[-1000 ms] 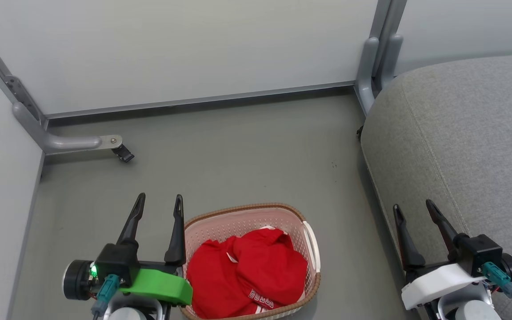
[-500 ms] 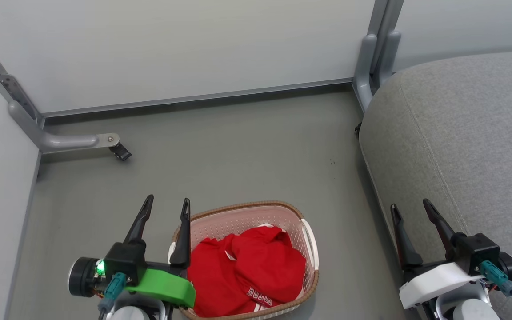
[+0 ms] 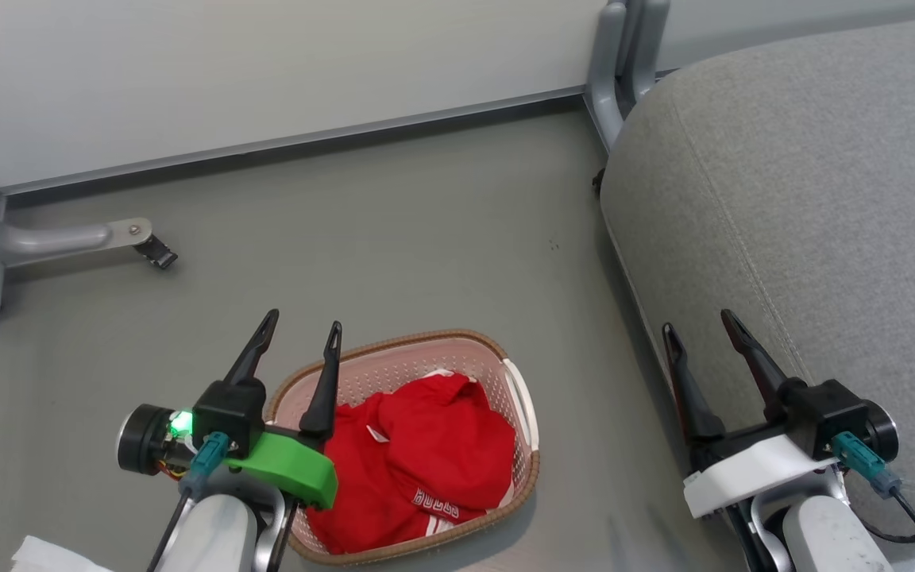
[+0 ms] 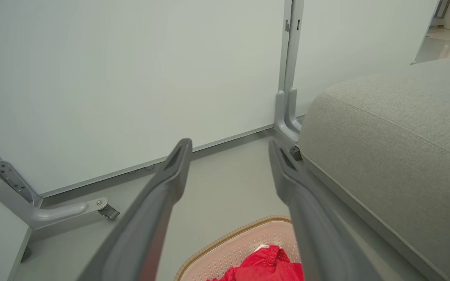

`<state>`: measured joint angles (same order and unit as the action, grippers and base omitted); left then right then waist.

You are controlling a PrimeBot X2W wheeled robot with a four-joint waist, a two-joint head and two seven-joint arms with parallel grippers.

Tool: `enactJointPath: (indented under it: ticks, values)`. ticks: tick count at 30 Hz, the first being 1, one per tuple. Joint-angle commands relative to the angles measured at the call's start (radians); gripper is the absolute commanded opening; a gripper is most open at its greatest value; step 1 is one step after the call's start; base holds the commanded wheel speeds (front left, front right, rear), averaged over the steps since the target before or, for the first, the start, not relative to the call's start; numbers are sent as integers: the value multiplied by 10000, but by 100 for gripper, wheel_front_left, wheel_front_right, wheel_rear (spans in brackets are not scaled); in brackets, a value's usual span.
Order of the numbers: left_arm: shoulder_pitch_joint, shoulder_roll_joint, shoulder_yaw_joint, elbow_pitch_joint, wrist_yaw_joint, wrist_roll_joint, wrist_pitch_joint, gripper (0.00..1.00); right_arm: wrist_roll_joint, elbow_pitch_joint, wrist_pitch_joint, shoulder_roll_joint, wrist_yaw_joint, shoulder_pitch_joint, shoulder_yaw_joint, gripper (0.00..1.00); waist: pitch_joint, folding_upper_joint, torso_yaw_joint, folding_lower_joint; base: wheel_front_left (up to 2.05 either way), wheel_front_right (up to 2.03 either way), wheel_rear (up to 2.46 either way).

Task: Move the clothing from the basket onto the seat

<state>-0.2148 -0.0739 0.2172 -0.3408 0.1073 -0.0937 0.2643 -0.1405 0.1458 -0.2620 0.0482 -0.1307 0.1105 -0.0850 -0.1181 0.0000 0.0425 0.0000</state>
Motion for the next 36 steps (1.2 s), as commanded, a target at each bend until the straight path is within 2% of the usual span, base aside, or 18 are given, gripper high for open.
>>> enactJointPath:
  ticks: [1,9,18,28,36]
  values:
    - [-310,-83,2,-220,75,61,4,100,-53,-95,-46,39,1,166,-97,100,-547,0,571,0,0,0,0]
    - [-1374,-560,299,-1433,193,189,4,100,-142,-416,-46,36,1,676,-446,100,-1556,0,1481,0,0,0,0]
    - [-2769,-1117,1138,-3076,232,148,4,100,-294,-897,-46,33,1,1233,-500,100,-2858,0,1968,0,0,0,0]
    - [-4705,-1865,3300,-5115,237,-434,3,100,-295,-1326,-46,31,1,2176,-446,100,-4643,0,2232,0,0,0,0]
    - [-5903,-2094,5258,-6666,236,-1178,-150,100,-379,-1579,-46,32,1,2765,-583,100,-5744,0,2309,0,0,0,0]
